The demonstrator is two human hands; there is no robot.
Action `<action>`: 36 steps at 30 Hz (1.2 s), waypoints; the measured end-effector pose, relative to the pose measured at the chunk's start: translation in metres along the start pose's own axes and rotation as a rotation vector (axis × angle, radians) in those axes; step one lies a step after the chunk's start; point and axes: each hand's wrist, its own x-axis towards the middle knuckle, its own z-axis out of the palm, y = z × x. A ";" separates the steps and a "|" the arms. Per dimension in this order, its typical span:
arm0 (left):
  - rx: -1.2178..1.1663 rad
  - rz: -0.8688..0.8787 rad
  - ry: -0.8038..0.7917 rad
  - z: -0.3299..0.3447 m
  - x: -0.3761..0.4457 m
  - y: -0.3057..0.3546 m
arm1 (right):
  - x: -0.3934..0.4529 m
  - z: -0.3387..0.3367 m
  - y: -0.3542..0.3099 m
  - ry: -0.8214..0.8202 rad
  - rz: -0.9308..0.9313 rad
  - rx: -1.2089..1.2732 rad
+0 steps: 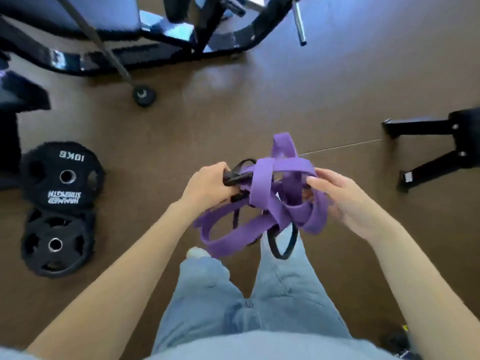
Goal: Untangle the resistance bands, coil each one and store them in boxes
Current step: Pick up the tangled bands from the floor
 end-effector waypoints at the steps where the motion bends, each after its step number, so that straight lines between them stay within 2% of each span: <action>1: 0.027 -0.008 -0.010 0.001 0.016 0.026 | 0.000 -0.028 0.003 0.089 0.003 -0.022; 4: 0.101 -0.030 -0.039 0.006 0.066 0.102 | 0.014 -0.110 -0.001 0.319 0.012 -0.129; 6: 0.121 -0.067 -0.026 0.005 0.094 0.146 | 0.027 -0.161 -0.016 0.374 0.037 -0.152; 13: 0.129 -0.166 0.209 -0.033 0.195 0.263 | 0.107 -0.290 -0.128 0.355 -0.148 -0.207; 17: 0.075 -0.161 0.323 -0.049 0.302 0.335 | 0.181 -0.351 -0.186 0.338 -0.223 -0.209; 18: 0.078 -0.169 0.317 -0.053 0.306 0.343 | 0.184 -0.353 -0.186 0.332 -0.226 -0.214; 22: 0.082 -0.121 0.241 -0.063 0.418 0.407 | 0.251 -0.435 -0.228 0.433 -0.177 -0.234; 26: 0.106 -0.009 0.156 -0.094 0.545 0.515 | 0.311 -0.545 -0.308 0.568 -0.095 -0.100; 30: 0.155 0.119 0.123 -0.129 0.642 0.608 | 0.360 -0.619 -0.381 0.607 -0.072 -0.056; 33: 0.172 0.122 0.142 -0.153 0.720 0.657 | 0.411 -0.666 -0.433 0.614 -0.060 -0.053; 36: 0.168 0.043 0.144 -0.174 0.801 0.696 | 0.484 -0.721 -0.495 0.605 -0.096 -0.092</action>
